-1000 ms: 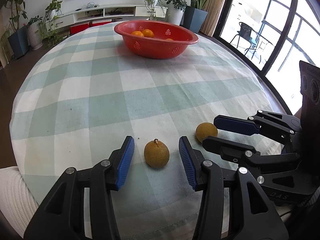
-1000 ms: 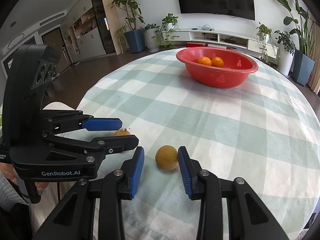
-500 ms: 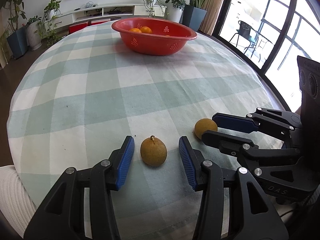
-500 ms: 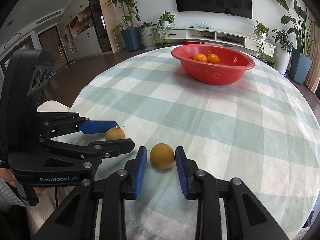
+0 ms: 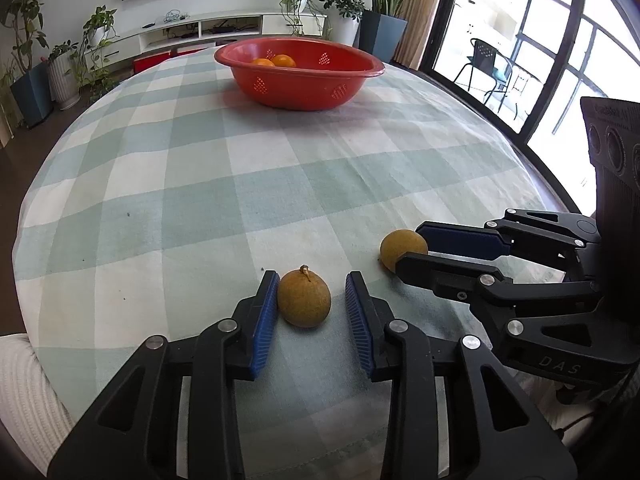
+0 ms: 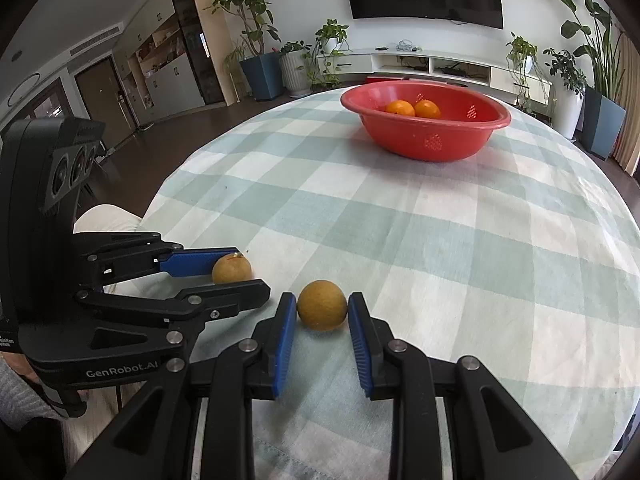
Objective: Organize fruits
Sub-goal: 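Close the left tool on one brown kiwi while the right tool closes on another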
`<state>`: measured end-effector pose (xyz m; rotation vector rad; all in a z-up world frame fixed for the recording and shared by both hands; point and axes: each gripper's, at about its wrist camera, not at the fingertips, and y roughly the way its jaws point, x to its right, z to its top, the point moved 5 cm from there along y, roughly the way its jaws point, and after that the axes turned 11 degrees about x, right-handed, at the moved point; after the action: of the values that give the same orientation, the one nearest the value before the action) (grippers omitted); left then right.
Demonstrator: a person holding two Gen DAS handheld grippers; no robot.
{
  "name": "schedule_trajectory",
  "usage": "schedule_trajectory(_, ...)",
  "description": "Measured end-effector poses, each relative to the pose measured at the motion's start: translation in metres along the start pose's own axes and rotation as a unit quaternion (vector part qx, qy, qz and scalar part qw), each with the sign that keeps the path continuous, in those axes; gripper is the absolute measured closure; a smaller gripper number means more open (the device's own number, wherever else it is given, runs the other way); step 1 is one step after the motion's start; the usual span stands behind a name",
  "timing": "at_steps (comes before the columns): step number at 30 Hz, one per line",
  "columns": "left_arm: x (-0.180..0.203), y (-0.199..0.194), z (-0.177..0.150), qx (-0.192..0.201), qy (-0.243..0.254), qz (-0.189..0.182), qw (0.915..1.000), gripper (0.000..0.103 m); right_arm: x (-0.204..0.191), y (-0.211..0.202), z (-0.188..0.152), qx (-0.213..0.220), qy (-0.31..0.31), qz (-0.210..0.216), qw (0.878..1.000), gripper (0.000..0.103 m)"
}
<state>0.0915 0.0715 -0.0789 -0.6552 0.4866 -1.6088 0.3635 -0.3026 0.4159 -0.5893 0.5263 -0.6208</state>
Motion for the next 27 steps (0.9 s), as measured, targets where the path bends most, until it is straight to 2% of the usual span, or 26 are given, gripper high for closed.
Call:
schedule_trajectory(4,-0.002,0.0,0.0,0.001,-0.002,0.0,1.0,0.079,0.002,0.0,0.0,-0.001,0.011,0.005,1.0,0.074)
schedule_trajectory(27,-0.005,-0.002,0.003,0.003,-0.023,-0.017,0.9996,0.079,0.017,-0.003,0.005,0.002,0.081,0.037,0.996,0.074)
